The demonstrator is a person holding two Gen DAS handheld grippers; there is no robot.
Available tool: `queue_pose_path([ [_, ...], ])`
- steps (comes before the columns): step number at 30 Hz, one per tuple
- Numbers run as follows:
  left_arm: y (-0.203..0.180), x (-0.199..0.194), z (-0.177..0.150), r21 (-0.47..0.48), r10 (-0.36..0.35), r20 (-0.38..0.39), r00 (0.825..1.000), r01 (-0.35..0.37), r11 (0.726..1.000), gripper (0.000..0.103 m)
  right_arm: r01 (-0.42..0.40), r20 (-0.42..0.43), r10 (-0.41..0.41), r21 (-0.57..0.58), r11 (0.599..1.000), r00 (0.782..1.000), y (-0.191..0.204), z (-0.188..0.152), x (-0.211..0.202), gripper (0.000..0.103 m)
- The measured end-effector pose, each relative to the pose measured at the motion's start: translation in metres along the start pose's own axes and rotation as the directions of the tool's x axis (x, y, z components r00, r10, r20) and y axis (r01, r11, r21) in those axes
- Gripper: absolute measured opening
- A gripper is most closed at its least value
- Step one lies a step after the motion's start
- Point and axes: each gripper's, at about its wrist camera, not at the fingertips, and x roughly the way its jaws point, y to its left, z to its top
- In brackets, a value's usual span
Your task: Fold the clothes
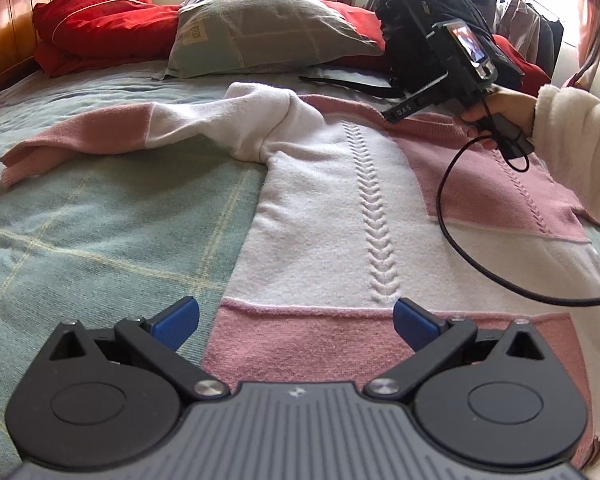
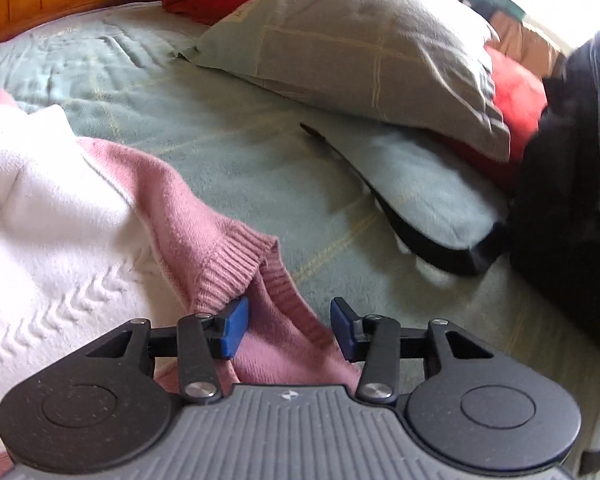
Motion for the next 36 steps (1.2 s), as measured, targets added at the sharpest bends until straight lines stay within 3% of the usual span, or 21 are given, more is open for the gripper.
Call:
queue_pose_path([
  [2,-0.001,0.001,0.000,0.001,-0.003,-0.002,1.000,0.003,1.000,0.102,-0.015,-0.001,0.015,0.014,1.000,1.000,-0.001,0.006,0.003,0.051],
  [4,-0.002,0.000,0.000,0.004,-0.009,0.000,1.000,0.009,1.000,0.102,-0.044,-0.020,0.045,0.036,0.998,0.999,-0.002,0.010,0.009,0.043],
  [8,-0.003,0.001,0.000,0.006,-0.012,-0.001,1.000,0.012,1.000,0.102,-0.020,-0.003,0.020,0.016,1.000,1.000,0.008,0.015,0.005,0.005],
  [9,-0.003,0.002,0.000,0.005,-0.010,-0.003,1.000,0.010,1.000,0.102,0.022,0.018,-0.022,0.008,1.000,1.000,0.011,0.017,0.004,0.004],
  [13,-0.003,0.002,-0.001,0.002,-0.014,-0.010,1.000,0.014,1.000,0.102,0.101,0.082,-0.106,0.072,0.992,0.991,0.008,0.032,0.003,0.004],
  [17,-0.003,0.005,-0.001,-0.005,-0.021,-0.022,1.000,0.020,1.000,0.102,0.096,0.092,-0.106,0.114,0.989,0.990,0.003,0.036,0.004,0.005],
  [22,-0.007,0.006,0.000,0.006,-0.019,-0.027,0.999,0.019,1.000,0.102,0.067,0.097,-0.084,0.163,0.984,0.992,-0.012,0.033,-0.011,0.012],
  [36,-0.024,0.000,0.004,0.034,-0.039,-0.019,0.999,0.039,0.999,0.102,0.119,0.034,-0.133,0.268,0.956,0.991,-0.071,-0.024,-0.044,0.019],
])
